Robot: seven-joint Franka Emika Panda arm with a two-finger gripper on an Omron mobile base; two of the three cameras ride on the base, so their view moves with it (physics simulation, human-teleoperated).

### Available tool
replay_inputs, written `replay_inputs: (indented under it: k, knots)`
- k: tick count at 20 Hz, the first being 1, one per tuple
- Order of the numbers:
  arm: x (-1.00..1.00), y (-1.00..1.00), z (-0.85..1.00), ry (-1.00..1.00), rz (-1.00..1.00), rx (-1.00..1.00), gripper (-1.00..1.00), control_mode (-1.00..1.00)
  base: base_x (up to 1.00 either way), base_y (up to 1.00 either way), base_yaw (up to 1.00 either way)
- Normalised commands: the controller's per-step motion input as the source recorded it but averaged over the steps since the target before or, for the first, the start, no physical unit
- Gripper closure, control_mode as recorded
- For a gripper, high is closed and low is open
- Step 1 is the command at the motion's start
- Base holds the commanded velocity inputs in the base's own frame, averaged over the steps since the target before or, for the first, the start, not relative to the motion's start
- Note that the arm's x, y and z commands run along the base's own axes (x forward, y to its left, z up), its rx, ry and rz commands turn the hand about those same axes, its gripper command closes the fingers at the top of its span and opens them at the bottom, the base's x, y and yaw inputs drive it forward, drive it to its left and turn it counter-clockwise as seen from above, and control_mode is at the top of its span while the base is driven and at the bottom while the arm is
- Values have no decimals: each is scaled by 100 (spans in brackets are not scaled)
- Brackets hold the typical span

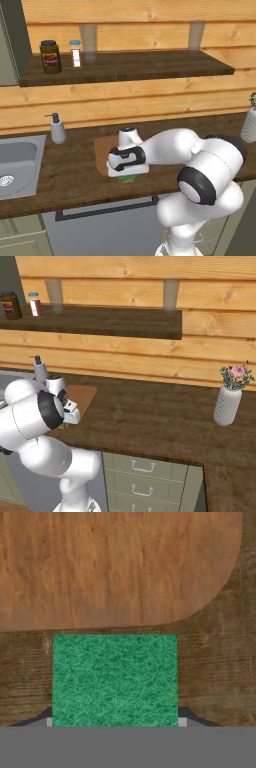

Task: Pick up the sponge from the counter and clean the cutting board by briefly scrubbing or pressing down on the cutting board. Once finished, release the sponge.

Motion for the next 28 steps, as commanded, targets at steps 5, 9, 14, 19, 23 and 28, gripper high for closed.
replay_inputs:
  k: [5, 9, 14, 19, 23, 28]
  knots:
    - [9, -26, 20, 1, 0, 0, 100, -100, 0, 0, 0]
    - [0, 1, 21, 1, 6, 0, 100, -100, 0, 0, 0]
    - [10, 3, 7, 0, 7, 0, 100, -100, 0, 0, 0]
    - [34, 0, -4, 3, 5, 0, 100, -100, 0, 0, 0]
    - [20, 0, -19, 9, 5, 0, 100, -100, 0, 0, 0]
    - [0, 0, -11, 13, 5, 0, 100, -100, 0, 0, 0]
